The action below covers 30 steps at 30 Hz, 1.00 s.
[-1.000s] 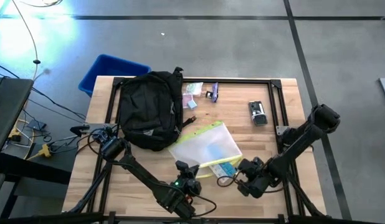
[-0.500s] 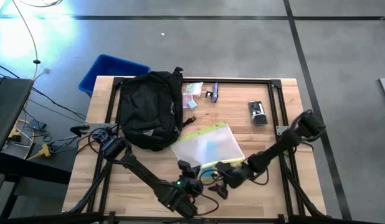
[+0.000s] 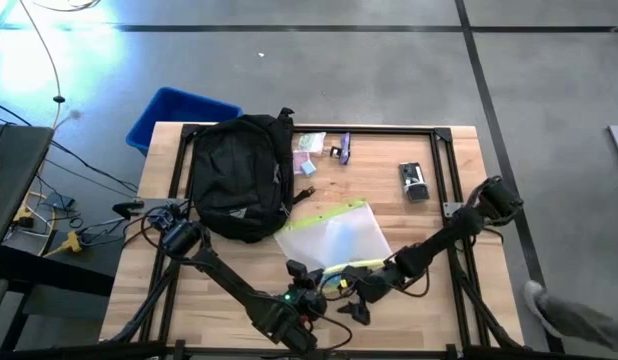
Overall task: Unpack backpack
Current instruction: Put the white medicine organizer into the yellow zip bag
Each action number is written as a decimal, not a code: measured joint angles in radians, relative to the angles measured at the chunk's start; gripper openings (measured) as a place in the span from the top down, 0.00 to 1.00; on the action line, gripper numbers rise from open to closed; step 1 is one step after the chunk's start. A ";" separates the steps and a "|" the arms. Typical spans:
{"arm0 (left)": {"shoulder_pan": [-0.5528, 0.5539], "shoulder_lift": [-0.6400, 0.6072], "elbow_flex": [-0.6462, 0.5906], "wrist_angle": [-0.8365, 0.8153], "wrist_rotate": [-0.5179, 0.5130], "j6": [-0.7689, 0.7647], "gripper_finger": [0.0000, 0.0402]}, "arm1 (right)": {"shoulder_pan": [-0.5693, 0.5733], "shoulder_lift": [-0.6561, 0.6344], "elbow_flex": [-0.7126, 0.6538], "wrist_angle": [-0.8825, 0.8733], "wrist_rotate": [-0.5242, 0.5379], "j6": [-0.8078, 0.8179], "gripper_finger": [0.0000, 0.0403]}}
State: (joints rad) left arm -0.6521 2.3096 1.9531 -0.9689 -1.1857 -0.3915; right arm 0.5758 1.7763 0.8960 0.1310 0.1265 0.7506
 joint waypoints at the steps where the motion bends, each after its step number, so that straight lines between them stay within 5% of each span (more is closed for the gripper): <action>1: 0.000 0.000 0.021 0.002 -0.005 0.016 1.00 | -0.005 0.000 0.000 0.000 0.001 0.000 0.20; 7: -0.005 -0.002 0.077 -0.008 -0.005 0.046 1.00 | -0.064 0.019 0.002 0.007 0.033 -0.052 0.20; 12: -0.004 -0.002 0.077 -0.074 0.023 -0.023 1.00 | -0.088 0.018 0.001 0.061 0.200 -0.125 0.20; 16: -0.006 -0.002 0.077 -0.175 0.015 -0.118 1.00 | -0.088 0.012 0.002 0.061 0.098 -0.130 0.20; 21: -0.006 -0.002 0.077 -0.251 0.016 -0.205 1.00 | -0.048 0.010 0.002 -0.039 0.028 -0.015 0.20; 30: -0.010 -0.002 0.077 -0.259 0.059 -0.237 1.00 | -0.043 0.010 0.002 -0.266 0.240 0.190 0.20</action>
State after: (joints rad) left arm -0.6624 2.3081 2.0300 -1.2274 -1.1264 -0.6281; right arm 0.5324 1.7863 0.8982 -0.1345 0.3662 0.9407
